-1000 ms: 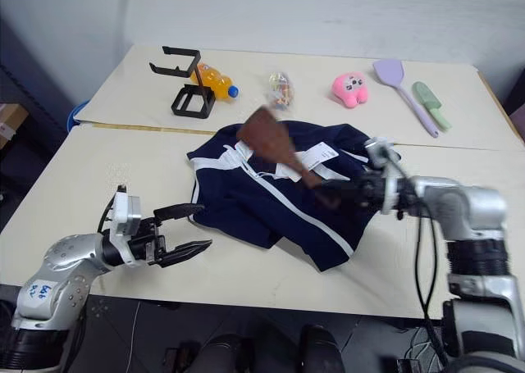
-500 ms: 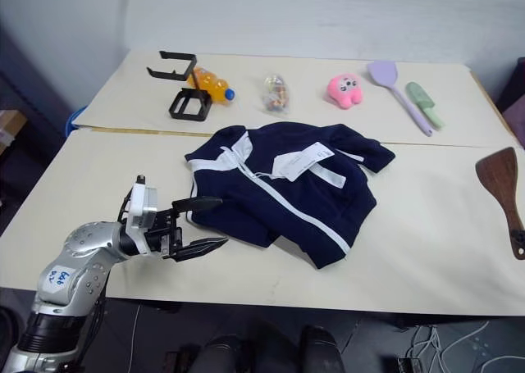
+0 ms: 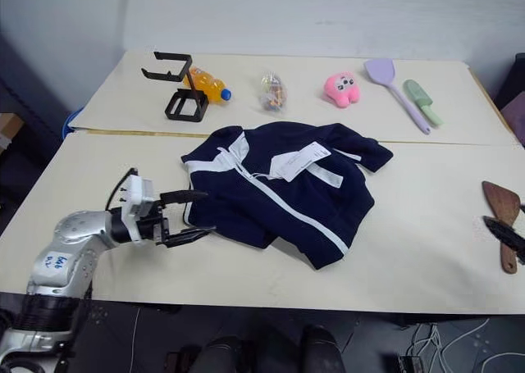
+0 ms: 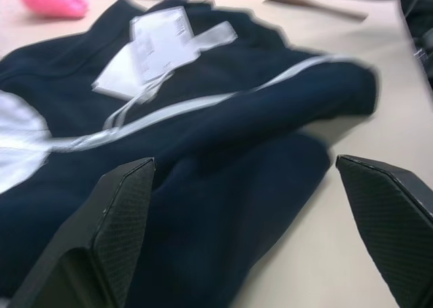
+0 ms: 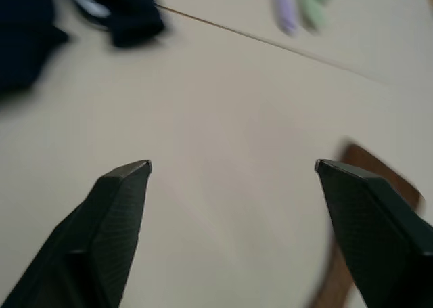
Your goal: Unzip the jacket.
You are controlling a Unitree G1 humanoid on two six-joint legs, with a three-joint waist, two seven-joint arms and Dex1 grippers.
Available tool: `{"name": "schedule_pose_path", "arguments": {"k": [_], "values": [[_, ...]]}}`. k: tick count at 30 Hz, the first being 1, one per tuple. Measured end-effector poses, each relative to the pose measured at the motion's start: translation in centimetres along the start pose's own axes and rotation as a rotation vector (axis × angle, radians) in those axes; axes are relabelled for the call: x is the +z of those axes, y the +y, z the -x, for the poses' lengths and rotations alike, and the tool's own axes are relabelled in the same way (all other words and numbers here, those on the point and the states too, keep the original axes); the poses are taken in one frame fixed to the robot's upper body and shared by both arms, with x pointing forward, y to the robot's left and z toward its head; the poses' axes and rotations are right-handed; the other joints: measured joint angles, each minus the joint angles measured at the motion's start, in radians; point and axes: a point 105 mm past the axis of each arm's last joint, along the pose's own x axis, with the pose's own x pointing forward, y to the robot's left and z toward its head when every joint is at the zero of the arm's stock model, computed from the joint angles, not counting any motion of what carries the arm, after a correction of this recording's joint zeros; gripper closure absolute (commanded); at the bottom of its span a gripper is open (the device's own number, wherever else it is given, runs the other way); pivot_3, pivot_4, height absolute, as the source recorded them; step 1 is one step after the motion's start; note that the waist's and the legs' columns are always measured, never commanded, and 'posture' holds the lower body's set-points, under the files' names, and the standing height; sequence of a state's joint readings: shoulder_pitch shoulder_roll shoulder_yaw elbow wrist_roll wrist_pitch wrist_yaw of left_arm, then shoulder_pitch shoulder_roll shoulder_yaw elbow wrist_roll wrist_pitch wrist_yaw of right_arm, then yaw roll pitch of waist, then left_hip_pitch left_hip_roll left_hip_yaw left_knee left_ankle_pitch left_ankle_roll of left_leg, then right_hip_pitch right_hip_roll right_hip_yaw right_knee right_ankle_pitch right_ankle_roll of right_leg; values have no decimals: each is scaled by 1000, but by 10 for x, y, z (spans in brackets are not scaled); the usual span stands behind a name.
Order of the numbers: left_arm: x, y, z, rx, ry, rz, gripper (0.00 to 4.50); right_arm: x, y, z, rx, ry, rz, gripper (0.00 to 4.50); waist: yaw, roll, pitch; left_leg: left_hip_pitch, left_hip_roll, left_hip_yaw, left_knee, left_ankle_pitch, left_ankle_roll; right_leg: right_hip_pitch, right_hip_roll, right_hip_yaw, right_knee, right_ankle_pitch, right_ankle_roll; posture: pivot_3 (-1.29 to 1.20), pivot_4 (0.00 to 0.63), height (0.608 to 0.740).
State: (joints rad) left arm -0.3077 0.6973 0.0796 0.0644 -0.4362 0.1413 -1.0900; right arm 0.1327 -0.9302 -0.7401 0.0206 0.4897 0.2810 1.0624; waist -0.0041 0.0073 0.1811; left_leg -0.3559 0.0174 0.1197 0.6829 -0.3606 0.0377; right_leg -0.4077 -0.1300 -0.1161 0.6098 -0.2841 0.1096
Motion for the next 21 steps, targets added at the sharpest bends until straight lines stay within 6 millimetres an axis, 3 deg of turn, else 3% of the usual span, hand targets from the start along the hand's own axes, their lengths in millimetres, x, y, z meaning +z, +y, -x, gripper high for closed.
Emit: {"name": "schedule_pose_path", "arguments": {"k": [3, 5, 7, 12, 13, 16, 21], "values": [[-7, 17, 13, 30, 84, -137, 0, 22, 75, -31, 320, -64, 58, 35, 3, -3, 0, 0, 1, 0, 0, -1, -1, 0, -2, 0, 0, 0, 0, 0, 150, 740], [-10, 28, 13, 34, 139, -232, 0, 23, 123, -51, 472, -80, 37, 35, 9, -3, 0, -1, 0, -2, 0, -1, -1, -1, -4, -1, 1, 0, -1, 0, 150, 740], [-13, 34, 9, 14, 182, -310, 0, 23, 156, -65, 560, -90, 12, 35, 20, -3, 0, -2, -2, -2, 0, -2, 0, -3, -4, -2, 2, 0, -1, 0, 150, 740], [-21, 47, -21, -9, 225, -421, 0, 11, 186, -101, 518, -51, 88, 35, 32, -5, -1, -11, -6, -4, 5, -2, 5, -5, -3, -7, 2, 1, 1, 0, 150, 740], [-19, 51, -28, -5, 219, -442, 0, 7, 188, -108, 495, -40, 100, 202, 31, -5, -1, -15, -6, -5, 8, -2, 6, -6, -3, -9, 3, 1, 2, 0, 150, 740], [-18, 58, -42, -12, 230, -483, 190, -4, 193, -123, 446, 4, 130, 964, 29, -5, -1, -16, -6, -5, 11, -2, 7, -5, -2, -10, 3, 2, 3, 0, 150, 740], [-27, 56, -51, -71, 262, -457, 1569, -6, 196, -127, 415, 8, 147, 2680, 29, -6, -3, -13, -5, -8, 15, -2, 7, -1, -2, -12, 5, 2, 3, 0, 150, 740]]}}
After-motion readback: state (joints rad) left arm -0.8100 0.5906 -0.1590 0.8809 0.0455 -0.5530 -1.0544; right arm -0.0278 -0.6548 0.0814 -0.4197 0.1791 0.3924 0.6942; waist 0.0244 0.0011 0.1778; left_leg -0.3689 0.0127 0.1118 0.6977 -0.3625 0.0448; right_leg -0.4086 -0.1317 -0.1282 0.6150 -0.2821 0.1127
